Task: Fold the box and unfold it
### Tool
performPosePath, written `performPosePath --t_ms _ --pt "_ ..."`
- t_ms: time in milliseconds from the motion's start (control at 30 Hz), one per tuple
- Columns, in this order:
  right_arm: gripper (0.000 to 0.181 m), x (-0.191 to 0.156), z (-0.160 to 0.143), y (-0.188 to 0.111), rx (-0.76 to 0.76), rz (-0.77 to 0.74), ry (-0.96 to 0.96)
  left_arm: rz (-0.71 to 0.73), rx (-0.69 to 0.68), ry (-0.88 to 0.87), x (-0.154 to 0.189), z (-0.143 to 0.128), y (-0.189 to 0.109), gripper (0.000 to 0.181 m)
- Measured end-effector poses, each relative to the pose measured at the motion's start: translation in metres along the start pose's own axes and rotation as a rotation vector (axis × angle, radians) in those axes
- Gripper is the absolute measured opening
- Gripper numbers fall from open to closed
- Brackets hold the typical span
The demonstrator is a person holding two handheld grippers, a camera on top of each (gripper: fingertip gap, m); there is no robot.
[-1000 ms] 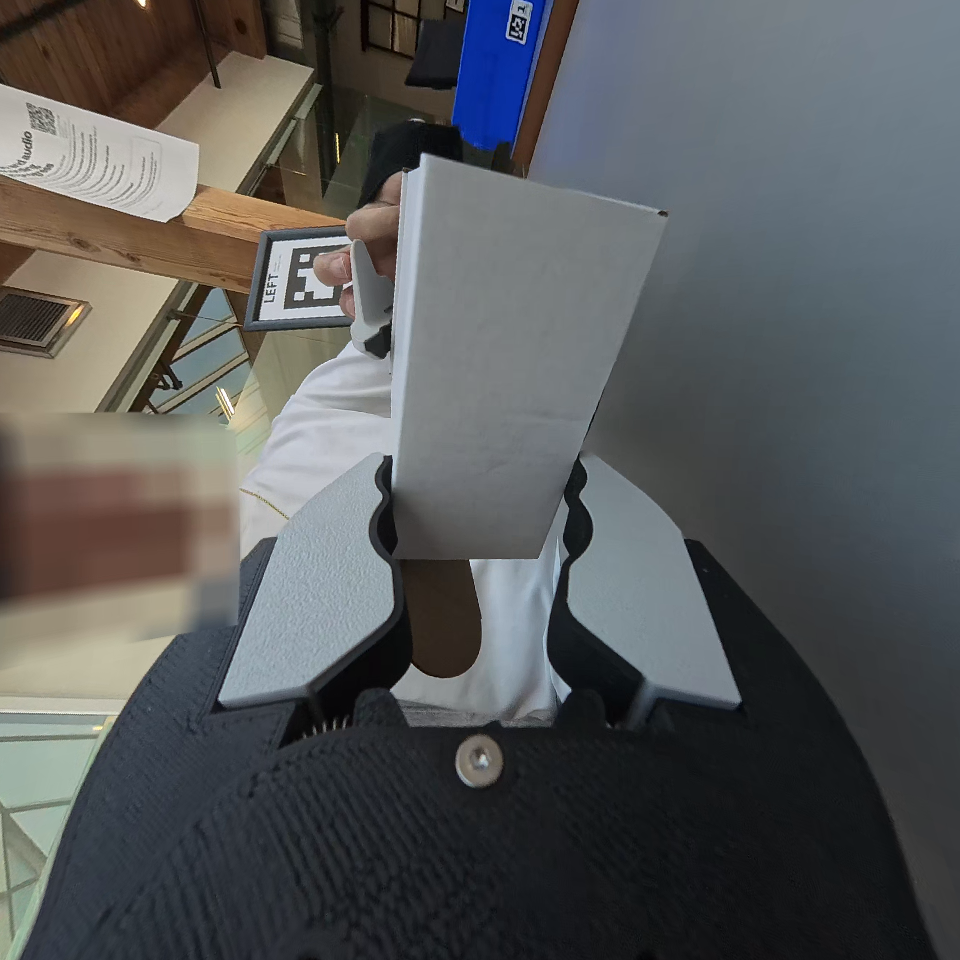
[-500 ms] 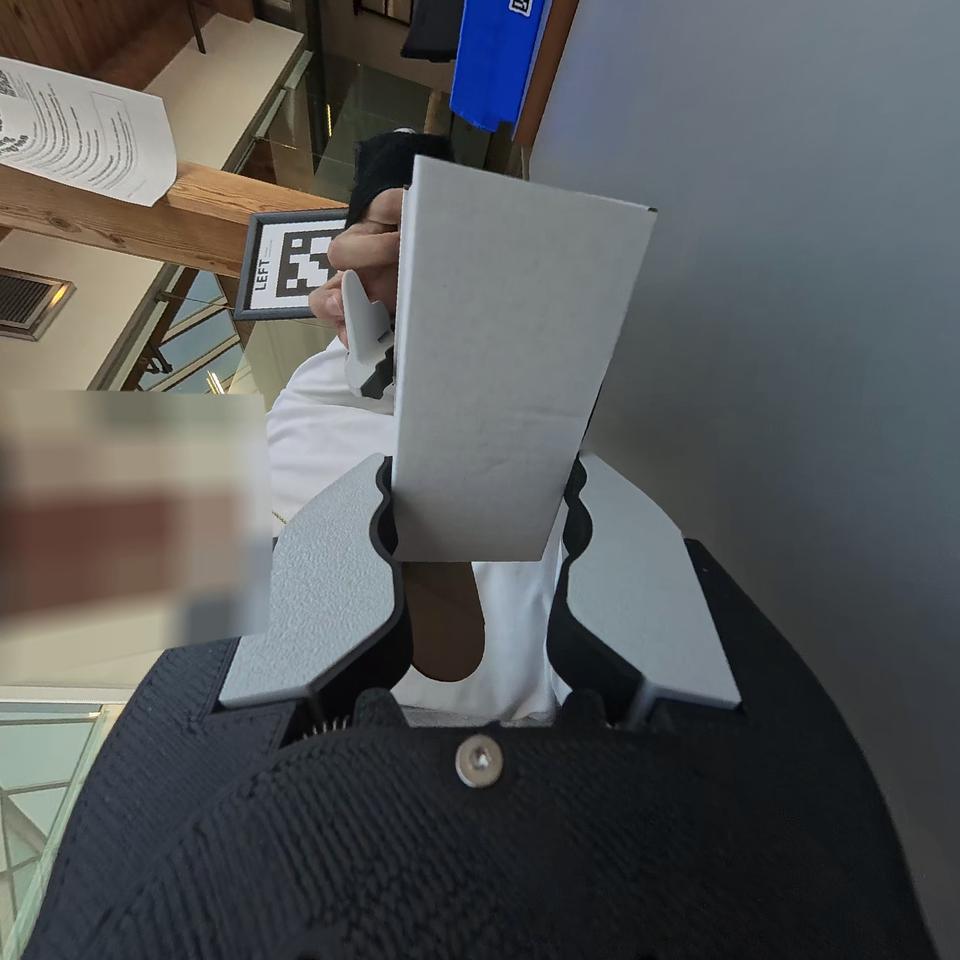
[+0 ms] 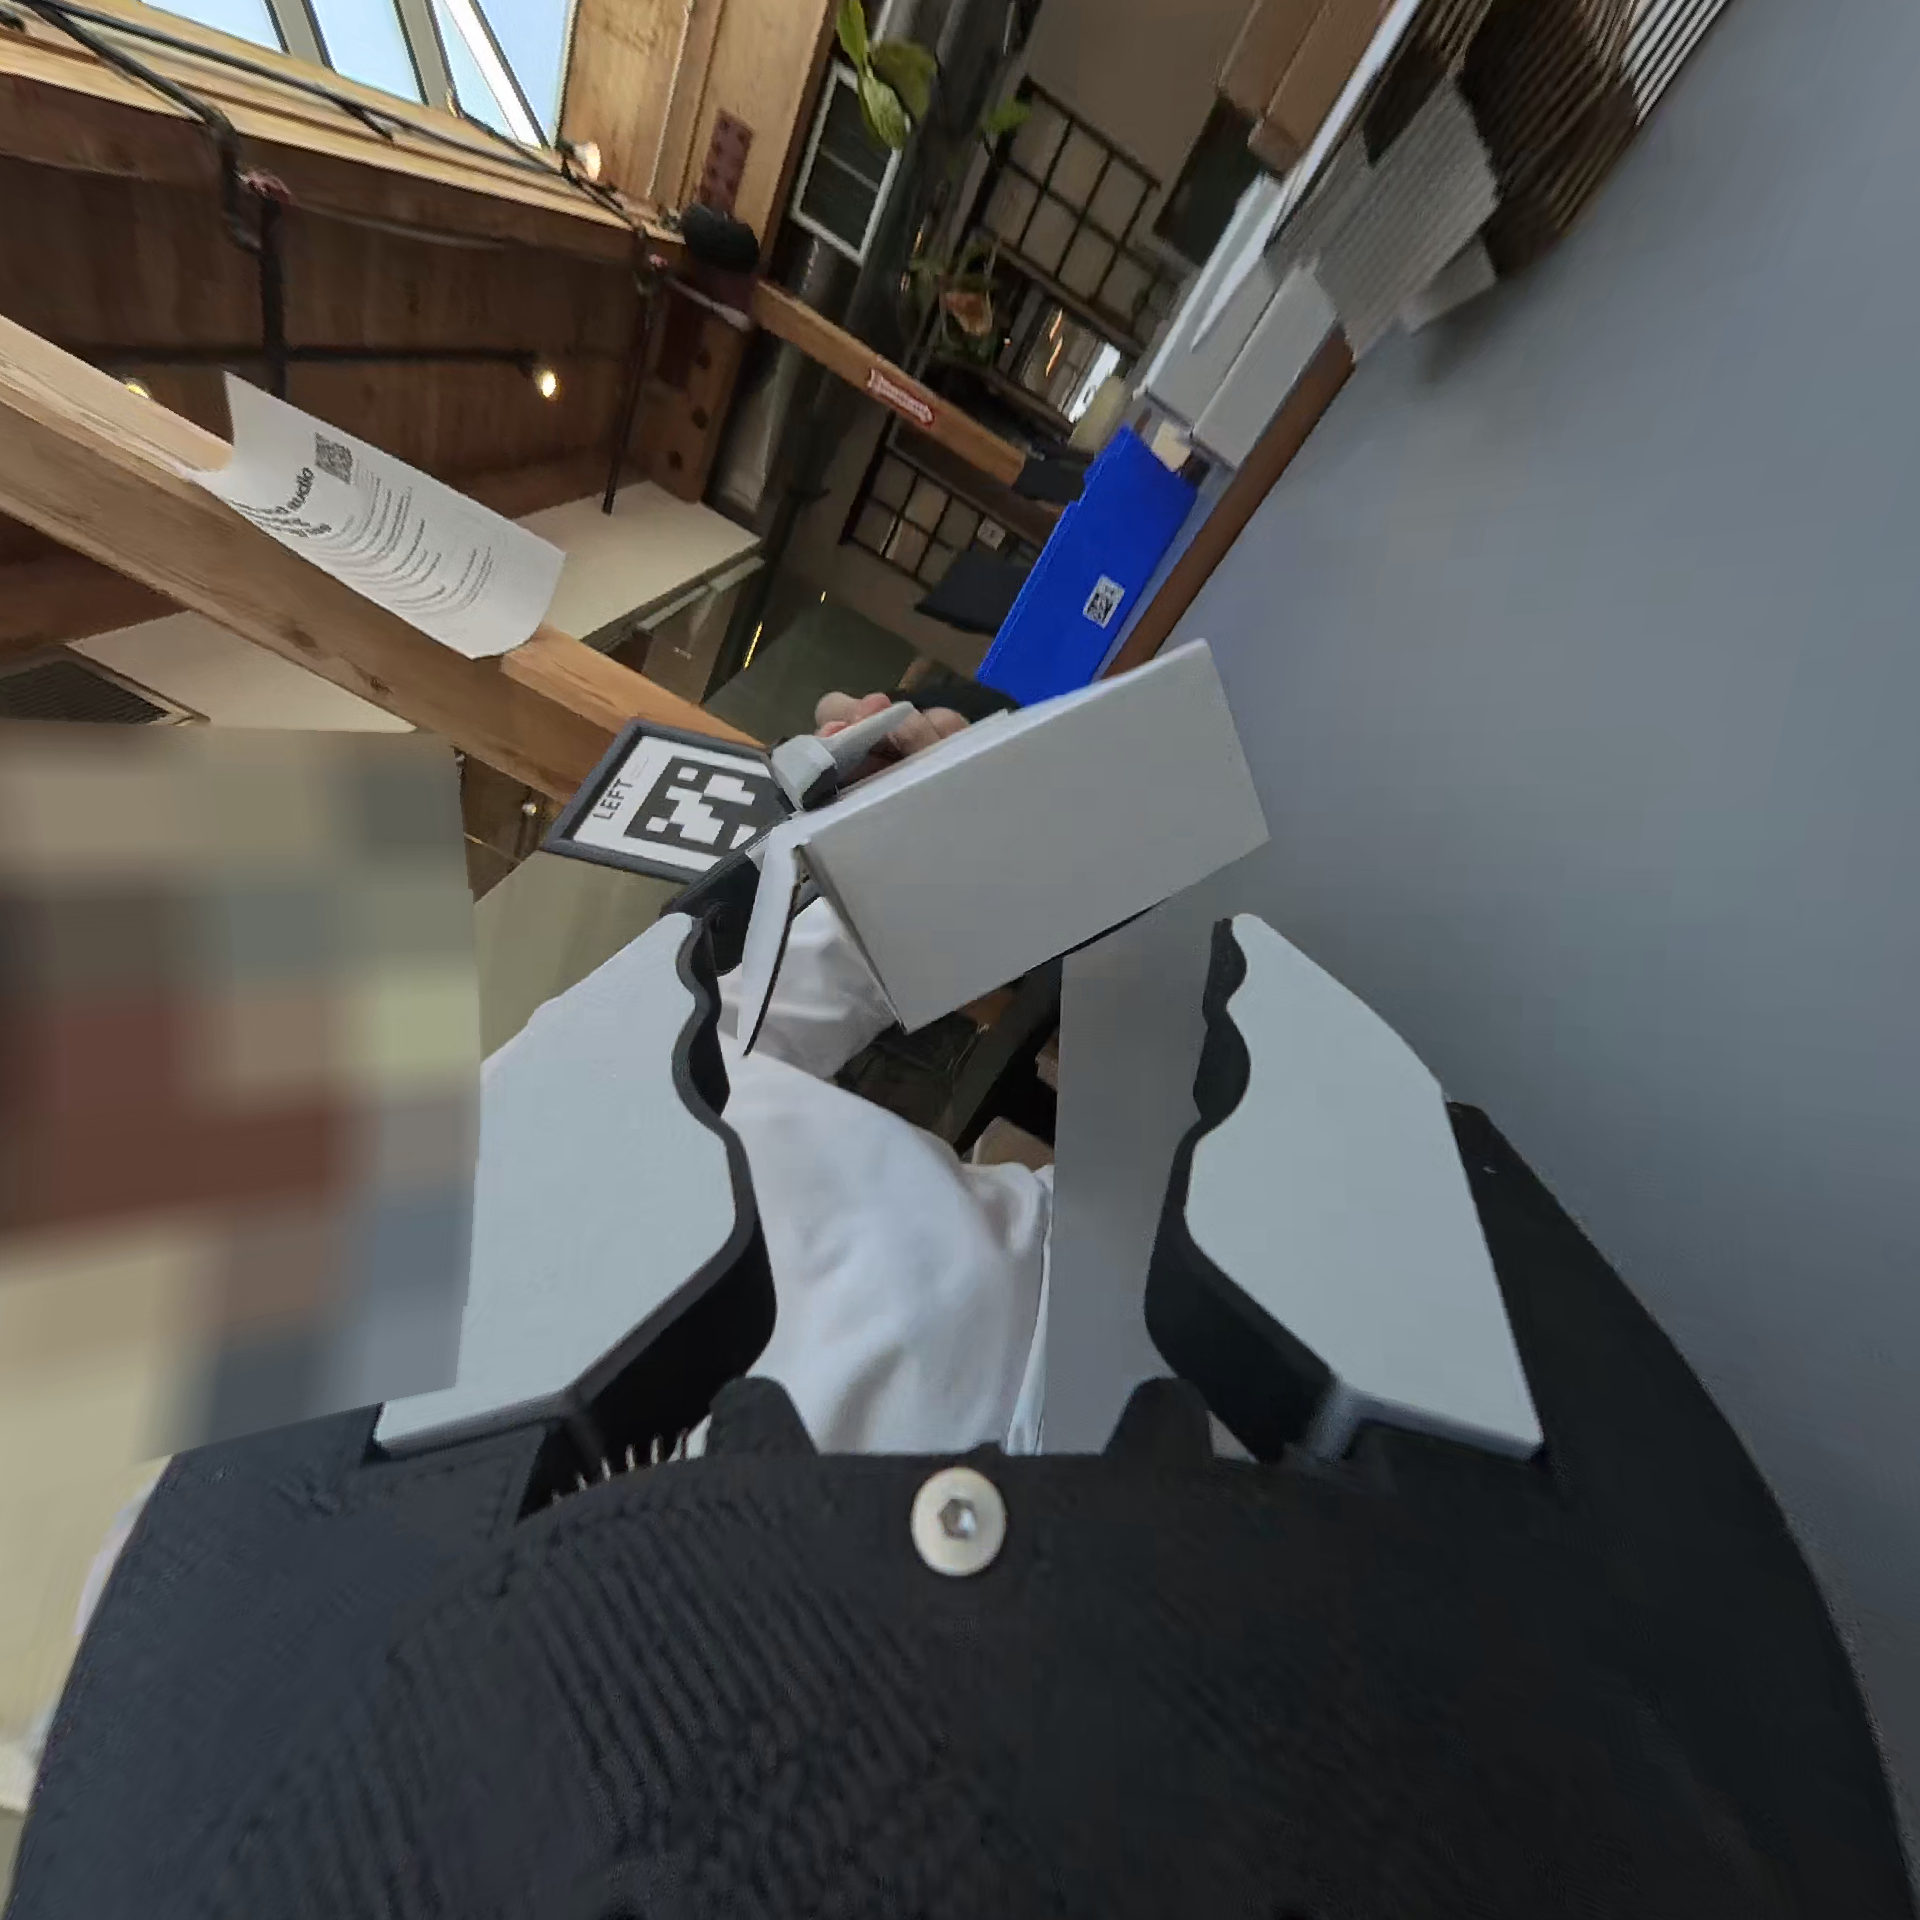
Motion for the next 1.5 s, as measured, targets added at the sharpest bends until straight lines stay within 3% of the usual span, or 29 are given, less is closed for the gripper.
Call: performPosePath --t_ms 100,233,367,667,933,1167,1300,1500 --pt "0.095 -0.017 0.011 -0.032 0.173 -0.036 -0.131 -0.052 0.040 -0.405 -0.021 -0.016 -0.006 0.076" --pt "0.096 -0.029 0.003 -0.042 0.162 -0.230 -0.366 -0.158 0.185 -0.913 -0.018 -0.048 -0.004 0.076" --pt "0.096 -0.027 -0.013 -0.033 0.060 -0.368 -0.476 -0.227 0.270 -1.102 0.006 -0.066 0.006 0.076" --pt "0.095 -0.020 -0.023 -0.017 -0.072 -0.439 -0.526 -0.303 0.255 -1.110 0.037 -0.067 0.024 0.076" --pt "0.084 -0.020 -0.032 0.000 -0.214 -0.543 -0.880 -0.394 0.093 -1.043 0.055 -0.073 0.024 0.075" --pt "0.046 -0.025 -0.042 0.015 -0.267 -0.579 -1.297 -0.456 0.029 -1.122 0.052 -0.080 0.027 0.075" --pt "0.026 -0.021 -0.040 0.017 -0.291 -0.601 -1.361 -0.499 0.019 -1.121 0.051 -0.081 0.028 0.075" --pt "0.004 -0.021 -0.043 0.019 -0.280 -0.498 -1.374 -0.537 0.017 -1.109 0.049 -0.081 0.029 0.075"
Point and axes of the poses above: each gripper's, where its closed fingertips meet, y out along the fingers, z out of its top, x = y × z across the jaws, the point moved 9 cm from there along -y, back along the fingers, and after that the axes turned 1 degree about -y, right-handed, at the moved point
